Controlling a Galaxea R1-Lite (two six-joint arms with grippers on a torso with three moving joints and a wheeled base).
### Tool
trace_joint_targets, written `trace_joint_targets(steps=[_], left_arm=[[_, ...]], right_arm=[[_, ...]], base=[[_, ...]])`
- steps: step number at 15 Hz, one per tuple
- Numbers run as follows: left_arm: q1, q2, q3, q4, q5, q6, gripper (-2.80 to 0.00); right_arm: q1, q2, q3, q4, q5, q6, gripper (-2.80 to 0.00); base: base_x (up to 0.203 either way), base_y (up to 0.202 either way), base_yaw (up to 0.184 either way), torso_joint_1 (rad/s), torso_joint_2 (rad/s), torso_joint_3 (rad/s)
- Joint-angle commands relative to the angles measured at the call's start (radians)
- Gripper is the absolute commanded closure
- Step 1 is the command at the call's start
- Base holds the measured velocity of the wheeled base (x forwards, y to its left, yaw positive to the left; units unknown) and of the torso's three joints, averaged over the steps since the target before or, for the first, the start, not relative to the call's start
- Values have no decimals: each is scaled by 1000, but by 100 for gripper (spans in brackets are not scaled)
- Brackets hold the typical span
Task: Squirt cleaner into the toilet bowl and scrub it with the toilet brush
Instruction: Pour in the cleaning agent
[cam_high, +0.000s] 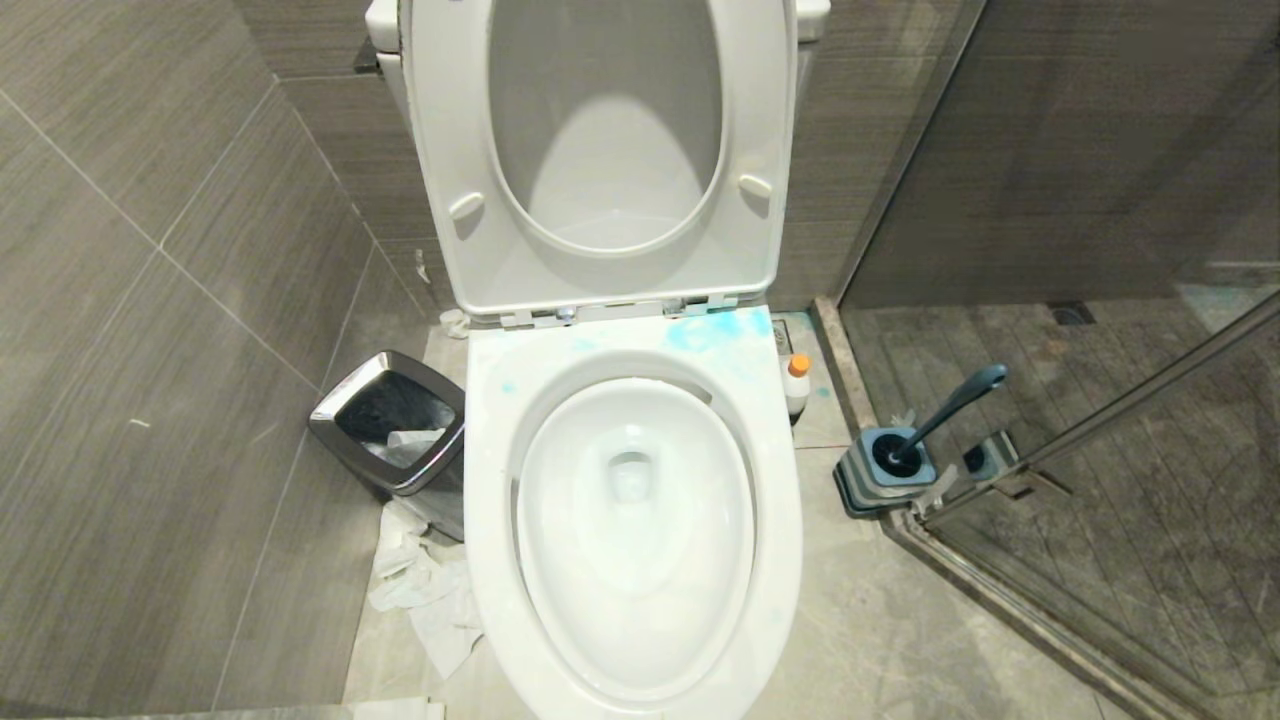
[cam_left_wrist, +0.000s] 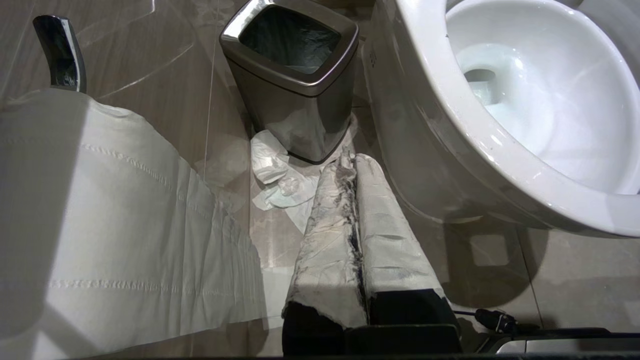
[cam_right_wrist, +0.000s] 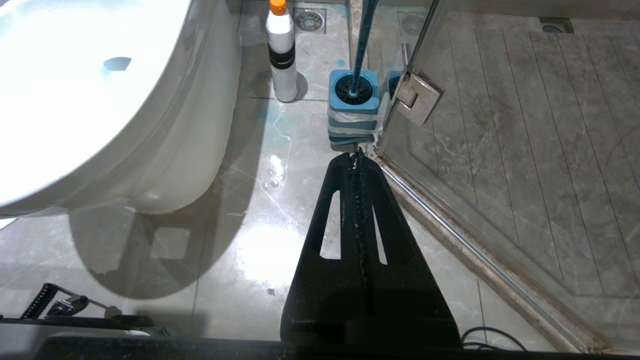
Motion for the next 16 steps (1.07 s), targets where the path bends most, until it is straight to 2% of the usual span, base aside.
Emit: trace_joint_targets(steps=[1,16], left_arm=[[1,2,0,-1,1,0,0],[1,2,0,-1,1,0,0]], right_arm=[[0,0,0,0,0,-1,0],[0,0,0,0,0,-1,0]], base=[[0,0,0,0,0,0],[0,0,0,0,0,0]])
